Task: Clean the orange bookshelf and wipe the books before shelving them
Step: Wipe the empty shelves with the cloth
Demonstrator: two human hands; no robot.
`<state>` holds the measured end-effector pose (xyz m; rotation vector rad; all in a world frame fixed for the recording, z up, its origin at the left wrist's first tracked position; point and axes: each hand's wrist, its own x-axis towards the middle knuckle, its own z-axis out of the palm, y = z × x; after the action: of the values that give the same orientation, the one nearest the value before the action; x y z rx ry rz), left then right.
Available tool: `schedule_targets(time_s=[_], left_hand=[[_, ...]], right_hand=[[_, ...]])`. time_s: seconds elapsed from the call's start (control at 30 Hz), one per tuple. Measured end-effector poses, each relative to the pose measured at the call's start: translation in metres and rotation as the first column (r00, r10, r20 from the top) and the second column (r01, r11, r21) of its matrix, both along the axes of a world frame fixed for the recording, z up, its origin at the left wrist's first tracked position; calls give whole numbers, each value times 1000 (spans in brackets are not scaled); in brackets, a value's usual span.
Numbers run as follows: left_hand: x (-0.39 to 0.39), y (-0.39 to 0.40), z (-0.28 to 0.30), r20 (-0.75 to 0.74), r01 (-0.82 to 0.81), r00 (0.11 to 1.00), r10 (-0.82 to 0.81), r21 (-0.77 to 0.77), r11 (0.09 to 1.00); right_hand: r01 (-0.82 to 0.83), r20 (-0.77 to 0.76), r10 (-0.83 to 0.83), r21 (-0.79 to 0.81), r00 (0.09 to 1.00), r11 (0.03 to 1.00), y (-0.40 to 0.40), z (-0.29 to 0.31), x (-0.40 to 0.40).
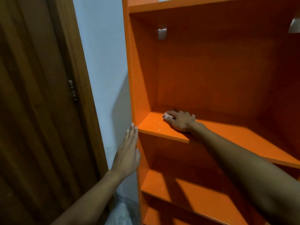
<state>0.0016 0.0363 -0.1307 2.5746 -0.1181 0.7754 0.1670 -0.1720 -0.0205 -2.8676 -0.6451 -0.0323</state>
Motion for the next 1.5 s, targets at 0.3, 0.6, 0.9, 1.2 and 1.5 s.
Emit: schedule_targets(time_s=[0.3,0.6,0.9,1.2,1.5], left_hand=[[0,15,-16,-65,-73,995,78,76,994],[3,23,-19,-82,-33,996,40,90,995],[5,30,-21,-75,0,997,6,81,997],[2,29,-18,-111,12,994,-10,19,1000],[-11,19,-34,-251,-38,968,26,-42,998]], right_hand=[[-418,268,414,-43,870,907,12,-13,-78],[-300,-3,456,749,890,591,9,33,-52],[-30,-149,157,628,976,778,59,5,82],[-115,-64,140,298,988,948,79,2,53],[-443,272,384,207,882,872,77,-13,-54]])
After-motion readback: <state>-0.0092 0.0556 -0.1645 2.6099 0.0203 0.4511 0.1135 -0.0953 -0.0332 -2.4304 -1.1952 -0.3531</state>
